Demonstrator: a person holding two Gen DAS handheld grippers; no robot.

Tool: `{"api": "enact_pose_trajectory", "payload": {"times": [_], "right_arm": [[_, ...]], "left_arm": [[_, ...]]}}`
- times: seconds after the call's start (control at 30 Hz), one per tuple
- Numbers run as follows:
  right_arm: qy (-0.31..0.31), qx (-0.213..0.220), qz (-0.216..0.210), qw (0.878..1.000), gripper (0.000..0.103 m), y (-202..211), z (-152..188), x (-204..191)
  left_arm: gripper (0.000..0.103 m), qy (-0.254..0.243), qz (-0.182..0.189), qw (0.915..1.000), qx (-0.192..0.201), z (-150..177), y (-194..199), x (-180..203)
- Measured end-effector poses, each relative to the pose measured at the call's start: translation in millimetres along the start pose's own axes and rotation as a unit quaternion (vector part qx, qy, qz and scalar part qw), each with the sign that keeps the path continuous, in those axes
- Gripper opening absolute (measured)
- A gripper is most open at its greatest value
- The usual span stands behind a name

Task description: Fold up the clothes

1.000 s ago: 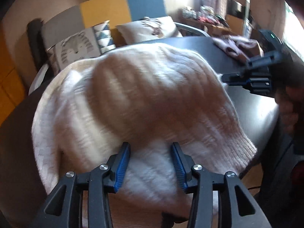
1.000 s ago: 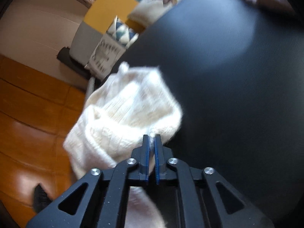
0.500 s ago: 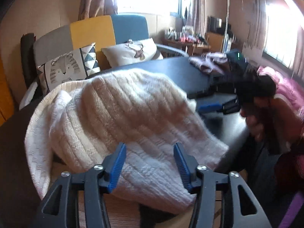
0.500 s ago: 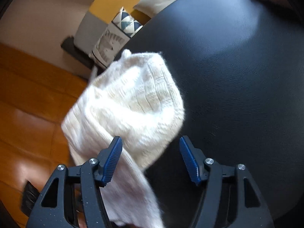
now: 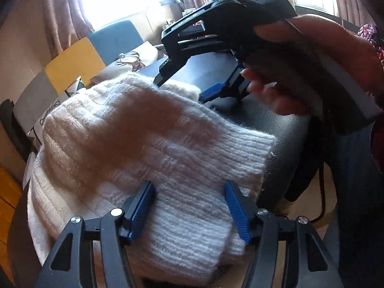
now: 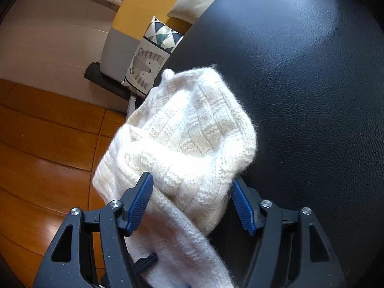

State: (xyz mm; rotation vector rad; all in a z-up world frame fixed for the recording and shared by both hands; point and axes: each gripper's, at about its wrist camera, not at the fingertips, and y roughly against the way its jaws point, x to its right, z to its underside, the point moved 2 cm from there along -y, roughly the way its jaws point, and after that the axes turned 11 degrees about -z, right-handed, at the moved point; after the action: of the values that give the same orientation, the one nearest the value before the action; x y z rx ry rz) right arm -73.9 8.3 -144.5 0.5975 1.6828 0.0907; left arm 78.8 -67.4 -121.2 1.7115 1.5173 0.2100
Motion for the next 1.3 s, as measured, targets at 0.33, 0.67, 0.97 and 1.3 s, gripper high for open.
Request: {"api": "enact_pose_trajectory", "payload": {"times": [0.33,0.67,0.97,1.3], "right_arm": [[0.004,0.006,-0.011,1.000,0.073,-3.2,-0.1,-2.7],[-0.110,0.011,-0.094,0.989,0.022,-5.2,3.7,30.4],[-0.091,0.003,-0.073,0.993,0.022,-4.9,3.6,24.8],[0.087,0.057,0.003,0.995,0.018,31.0,-21.0,-36.6]], "left_arm": [[0.054,0.007,-0.002,0.9999,0.007,0.9,0.4,-4.8],[0.009,0.058,-0.013,0.9982,0.008,-5.1,6.3,-31.5],[0.009,0.215,-0.036,0.9728,0.078,-26.7,60.9,-131.2],[0.009,0.202,-0.074,0.9734,0.079,-18.5,81.4,-156.6]]}}
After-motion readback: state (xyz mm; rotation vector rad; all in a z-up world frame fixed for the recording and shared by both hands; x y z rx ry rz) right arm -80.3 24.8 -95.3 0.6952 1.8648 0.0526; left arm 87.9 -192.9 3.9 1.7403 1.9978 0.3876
